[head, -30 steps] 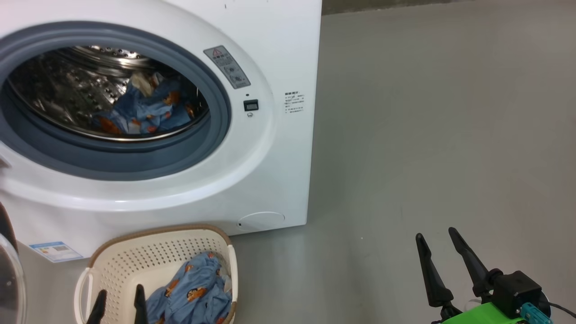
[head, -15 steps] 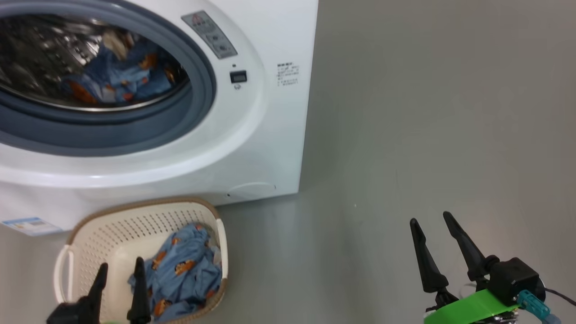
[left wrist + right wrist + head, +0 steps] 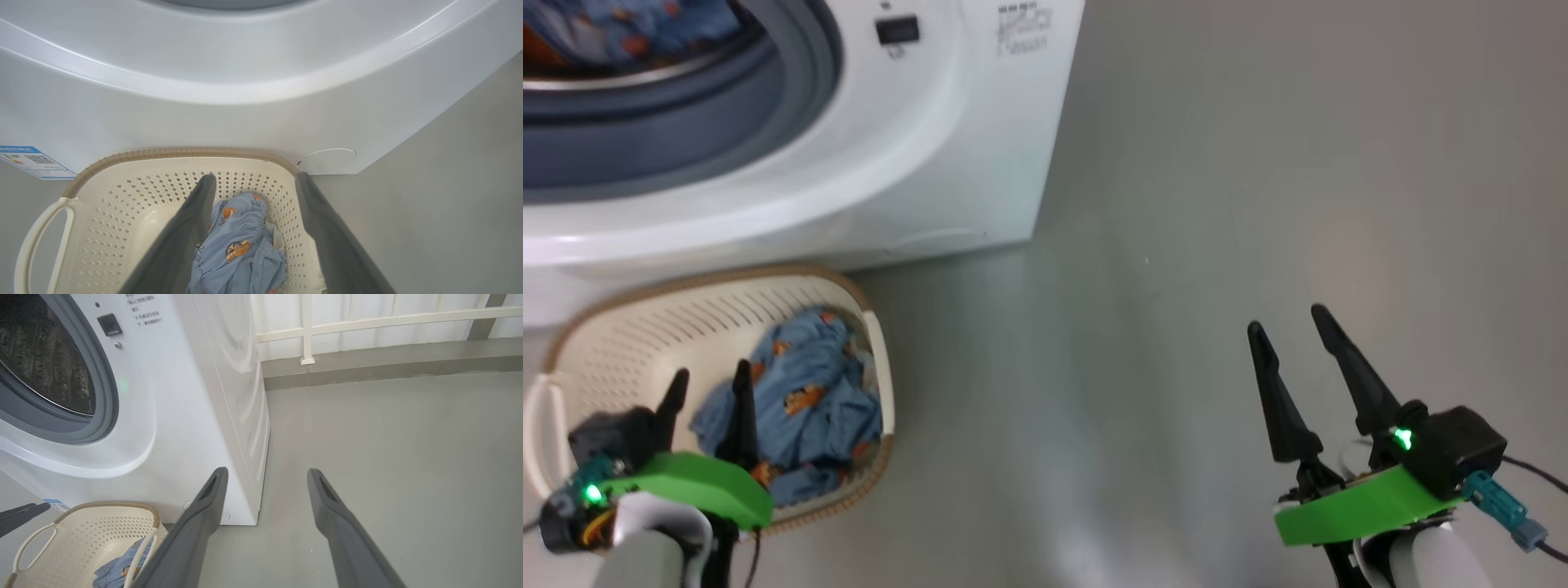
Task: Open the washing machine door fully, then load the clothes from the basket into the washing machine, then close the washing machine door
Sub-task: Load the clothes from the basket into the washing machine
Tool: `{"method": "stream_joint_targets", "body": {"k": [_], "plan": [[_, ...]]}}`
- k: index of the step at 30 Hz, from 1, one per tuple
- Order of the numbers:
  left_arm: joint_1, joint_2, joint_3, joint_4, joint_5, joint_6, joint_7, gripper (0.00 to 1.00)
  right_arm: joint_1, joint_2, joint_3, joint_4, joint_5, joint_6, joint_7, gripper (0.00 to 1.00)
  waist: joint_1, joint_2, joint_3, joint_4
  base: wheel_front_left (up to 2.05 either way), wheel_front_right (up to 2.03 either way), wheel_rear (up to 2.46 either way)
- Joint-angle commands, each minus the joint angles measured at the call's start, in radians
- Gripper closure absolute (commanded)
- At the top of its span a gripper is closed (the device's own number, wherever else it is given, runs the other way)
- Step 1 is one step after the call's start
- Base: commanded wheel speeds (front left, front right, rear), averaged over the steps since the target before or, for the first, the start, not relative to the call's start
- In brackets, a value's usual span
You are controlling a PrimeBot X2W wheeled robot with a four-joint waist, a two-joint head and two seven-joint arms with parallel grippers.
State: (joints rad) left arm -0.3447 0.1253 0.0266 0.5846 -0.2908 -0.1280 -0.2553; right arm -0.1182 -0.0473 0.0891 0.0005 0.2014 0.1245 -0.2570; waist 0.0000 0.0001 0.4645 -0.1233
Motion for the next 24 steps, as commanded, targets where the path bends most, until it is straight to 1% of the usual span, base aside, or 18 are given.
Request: {"method": "stream_joint_targets", "body": {"k": [1, 3, 8, 13, 20, 21, 24], "plan": [[-0.013, 0.035, 0.023, 0.0, -0.008, -0.001, -0.006, 0.0, -0.013, -0.003, 0.027, -0.028, 0.015, 0.006, -0.005, 0.0, 0.0, -0.0001, 0.126, -0.039, 0.0, 0.0, 0.0], [-0.055, 0.051, 0.016, 0.05, -0.028, -0.002, -0.006, 0.0, -0.026, -0.003, 0.029, -0.036, 0.017, 0.006, -0.005, 0.0, 0.0, -0.0001, 0.163, -0.044, 0.0, 0.0, 0.0], [-0.138, 0.104, -0.06, 0.152, -0.086, -0.002, -0.006, 0.0, -0.054, -0.003, 0.03, -0.05, 0.02, 0.006, -0.005, 0.0, 0.0, -0.0001, 0.239, -0.049, 0.0, 0.0, 0.0], [-0.197, 0.175, -0.183, 0.241, -0.156, -0.002, 0.01, 0.0, -0.078, -0.003, 0.037, -0.06, 0.029, 0.006, -0.005, 0.0, 0.0, -0.0001, 0.298, -0.054, 0.0, 0.0, 0.0], [-0.282, 0.278, -0.317, 0.295, -0.256, -0.003, 0.043, 0.0, -0.103, -0.003, 0.055, -0.067, 0.05, 0.006, -0.005, 0.0, 0.0, -0.0001, 0.383, -0.061, 0.0, 0.0, 0.0], [-0.303, 0.303, -0.354, 0.302, -0.283, -0.003, 0.05, 0.0, -0.111, -0.003, 0.061, -0.066, 0.061, 0.006, -0.005, 0.0, 0.0, -0.0001, 0.404, -0.067, 0.0, 0.0, 0.0], [-0.33, 0.339, -0.409, 0.308, -0.322, -0.003, 0.06, 0.0, -0.12, -0.003, 0.072, -0.067, 0.074, 0.006, -0.005, 0.0, 0.0, -0.0001, 0.429, -0.078, 0.0, 0.0, 0.0]]}}
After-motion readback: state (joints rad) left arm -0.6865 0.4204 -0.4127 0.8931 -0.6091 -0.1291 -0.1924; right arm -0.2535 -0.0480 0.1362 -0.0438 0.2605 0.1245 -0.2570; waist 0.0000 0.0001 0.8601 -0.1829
